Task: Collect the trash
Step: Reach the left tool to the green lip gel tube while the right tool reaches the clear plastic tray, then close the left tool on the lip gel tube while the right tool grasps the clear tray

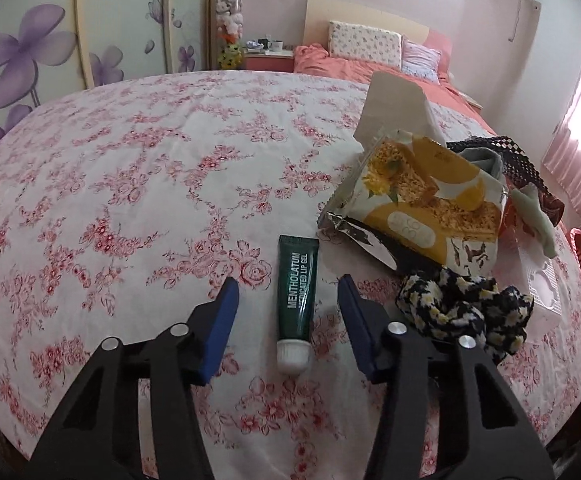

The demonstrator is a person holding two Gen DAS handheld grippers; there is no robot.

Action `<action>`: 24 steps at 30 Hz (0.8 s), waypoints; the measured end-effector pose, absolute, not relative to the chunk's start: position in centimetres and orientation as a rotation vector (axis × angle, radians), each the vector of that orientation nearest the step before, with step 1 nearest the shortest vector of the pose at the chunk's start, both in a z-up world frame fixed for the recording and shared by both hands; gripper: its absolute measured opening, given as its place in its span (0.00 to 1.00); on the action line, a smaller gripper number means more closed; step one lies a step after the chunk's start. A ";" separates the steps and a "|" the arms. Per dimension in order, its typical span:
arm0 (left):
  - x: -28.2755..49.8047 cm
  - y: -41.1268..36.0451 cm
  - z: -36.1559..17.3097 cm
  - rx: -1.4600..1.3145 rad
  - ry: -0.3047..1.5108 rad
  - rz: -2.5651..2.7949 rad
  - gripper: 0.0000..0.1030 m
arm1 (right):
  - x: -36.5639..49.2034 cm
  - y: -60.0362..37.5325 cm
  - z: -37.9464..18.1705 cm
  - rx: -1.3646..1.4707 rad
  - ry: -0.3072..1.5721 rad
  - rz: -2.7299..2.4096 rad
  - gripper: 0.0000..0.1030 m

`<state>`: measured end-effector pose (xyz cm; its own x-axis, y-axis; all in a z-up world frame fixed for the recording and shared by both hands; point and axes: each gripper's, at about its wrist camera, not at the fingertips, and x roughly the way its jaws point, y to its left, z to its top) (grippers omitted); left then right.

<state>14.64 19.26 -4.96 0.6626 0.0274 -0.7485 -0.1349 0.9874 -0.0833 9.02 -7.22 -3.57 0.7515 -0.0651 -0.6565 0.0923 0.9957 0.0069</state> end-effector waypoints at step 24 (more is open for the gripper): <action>13.8 19.0 -4.6 -0.174 0.827 0.098 0.19 | 13.5 -4.2 -3.7 0.076 0.739 -0.002 0.91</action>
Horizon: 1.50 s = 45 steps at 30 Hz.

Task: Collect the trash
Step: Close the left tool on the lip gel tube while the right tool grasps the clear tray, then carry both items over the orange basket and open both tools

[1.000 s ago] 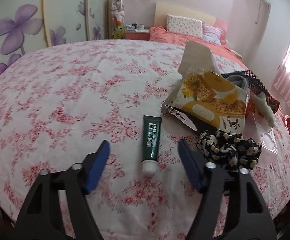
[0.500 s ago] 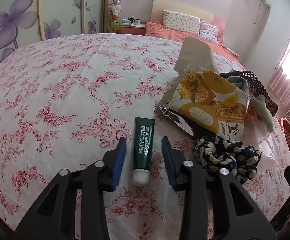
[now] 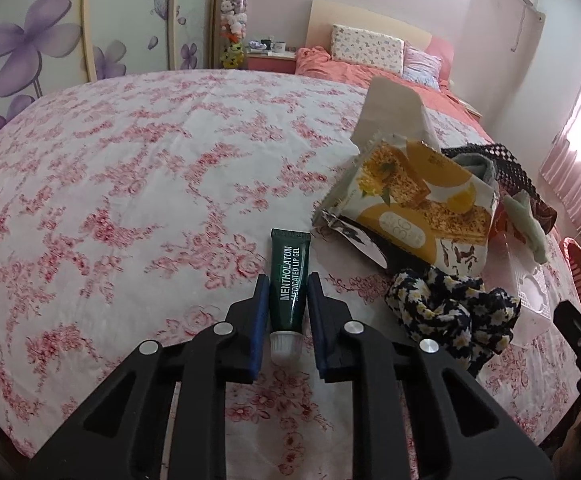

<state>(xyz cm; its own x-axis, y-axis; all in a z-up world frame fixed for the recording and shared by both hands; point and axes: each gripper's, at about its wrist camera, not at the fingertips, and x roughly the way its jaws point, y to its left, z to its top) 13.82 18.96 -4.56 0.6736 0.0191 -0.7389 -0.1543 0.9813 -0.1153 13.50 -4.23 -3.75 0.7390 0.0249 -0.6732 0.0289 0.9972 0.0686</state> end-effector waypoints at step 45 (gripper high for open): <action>12.2 2.9 4.1 -0.147 0.653 -0.294 0.19 | 8.9 -22.0 -1.0 0.200 0.667 -0.242 0.59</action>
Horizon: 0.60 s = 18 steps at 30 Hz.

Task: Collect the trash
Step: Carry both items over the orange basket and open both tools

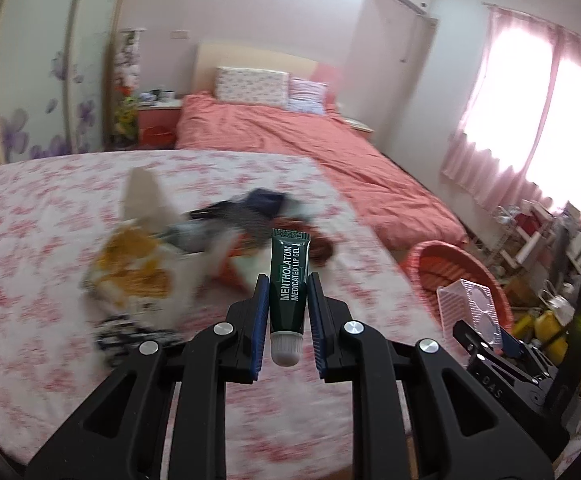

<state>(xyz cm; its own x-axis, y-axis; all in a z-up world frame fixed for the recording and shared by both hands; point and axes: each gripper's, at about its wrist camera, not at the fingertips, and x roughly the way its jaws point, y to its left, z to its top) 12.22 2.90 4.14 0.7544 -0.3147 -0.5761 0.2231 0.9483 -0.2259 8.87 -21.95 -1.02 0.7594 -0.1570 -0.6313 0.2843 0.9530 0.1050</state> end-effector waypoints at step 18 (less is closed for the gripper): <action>15.3 -14.5 2.5 -0.041 0.707 -0.624 0.19 | 10.5 -34.9 -1.4 0.297 0.595 -0.405 0.60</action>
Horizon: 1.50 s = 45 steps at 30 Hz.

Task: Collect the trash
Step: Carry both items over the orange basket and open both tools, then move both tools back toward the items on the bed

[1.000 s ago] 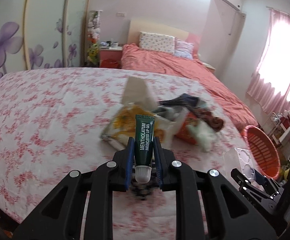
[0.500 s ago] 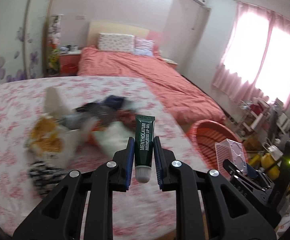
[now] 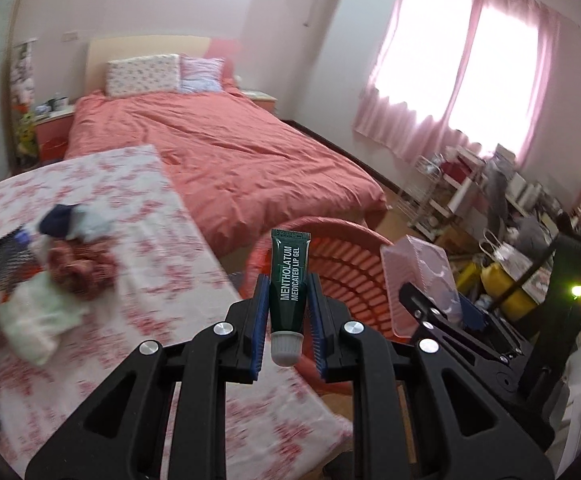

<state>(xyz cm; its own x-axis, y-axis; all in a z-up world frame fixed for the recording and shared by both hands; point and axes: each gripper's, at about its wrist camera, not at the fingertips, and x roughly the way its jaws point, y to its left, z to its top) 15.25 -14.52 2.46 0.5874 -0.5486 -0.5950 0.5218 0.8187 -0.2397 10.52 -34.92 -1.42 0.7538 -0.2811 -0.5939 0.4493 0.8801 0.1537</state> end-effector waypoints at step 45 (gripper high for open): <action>11.7 1.0 1.6 0.007 0.702 -0.185 0.60 | 8.7 -25.1 0.6 0.222 0.601 -0.220 0.70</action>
<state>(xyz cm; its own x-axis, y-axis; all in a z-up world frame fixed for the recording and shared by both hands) 11.74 0.96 1.58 0.7477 -0.1667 -0.6428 0.1717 0.9836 -0.0554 8.72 -25.09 0.63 0.8027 -0.1396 -0.5799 0.2683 0.9528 0.1421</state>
